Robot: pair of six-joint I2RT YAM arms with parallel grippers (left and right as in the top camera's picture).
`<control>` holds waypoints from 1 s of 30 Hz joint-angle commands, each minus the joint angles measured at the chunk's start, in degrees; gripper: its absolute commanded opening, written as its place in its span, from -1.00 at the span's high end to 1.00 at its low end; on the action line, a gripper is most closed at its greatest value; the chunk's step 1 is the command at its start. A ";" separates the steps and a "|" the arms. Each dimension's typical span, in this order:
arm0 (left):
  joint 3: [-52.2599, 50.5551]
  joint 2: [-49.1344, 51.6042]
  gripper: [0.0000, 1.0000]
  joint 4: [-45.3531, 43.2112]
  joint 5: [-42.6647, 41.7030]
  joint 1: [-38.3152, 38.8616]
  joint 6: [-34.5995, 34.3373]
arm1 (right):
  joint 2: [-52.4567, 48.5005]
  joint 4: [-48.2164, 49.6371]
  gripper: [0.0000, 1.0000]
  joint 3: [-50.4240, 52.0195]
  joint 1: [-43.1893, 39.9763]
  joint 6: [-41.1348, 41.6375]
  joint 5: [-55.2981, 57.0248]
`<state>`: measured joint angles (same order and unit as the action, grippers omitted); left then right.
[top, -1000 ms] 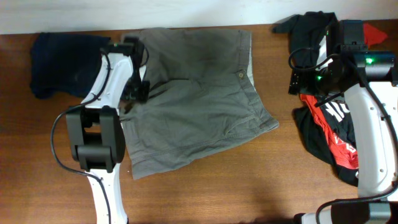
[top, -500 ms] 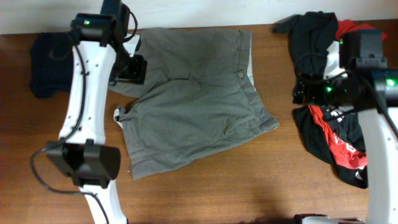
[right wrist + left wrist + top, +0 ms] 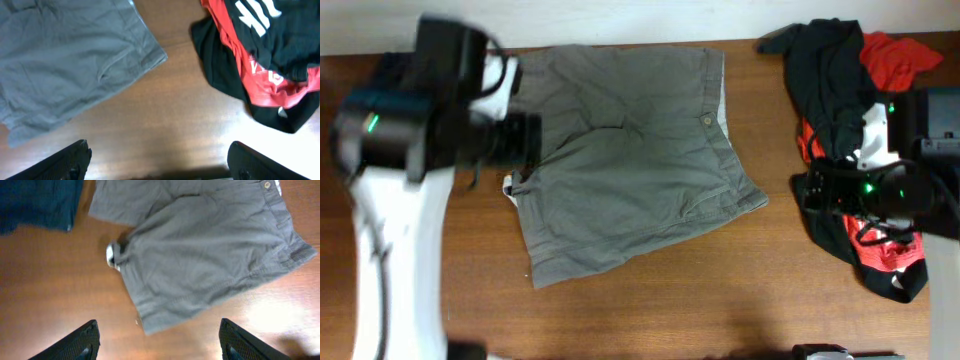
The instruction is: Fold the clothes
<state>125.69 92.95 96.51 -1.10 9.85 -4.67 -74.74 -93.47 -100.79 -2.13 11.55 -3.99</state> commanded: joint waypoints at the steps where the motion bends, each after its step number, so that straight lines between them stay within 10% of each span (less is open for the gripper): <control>1: -11.39 -8.26 -0.53 -0.90 3.17 -0.09 -10.47 | 1.07 0.83 -0.84 0.74 0.24 2.29 0.92; 9: -39.45 -17.99 -0.58 -16.68 4.52 -0.11 -23.47 | -0.96 12.02 -0.85 12.37 0.24 5.09 1.20; 30: -80.89 -17.64 -0.47 -43.85 -4.09 -0.09 -28.35 | -12.20 35.93 -0.85 32.98 0.26 0.72 0.44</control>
<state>47.86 75.57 54.19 -4.19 9.85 -32.05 -84.86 -58.24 -68.25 -2.13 13.04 -3.73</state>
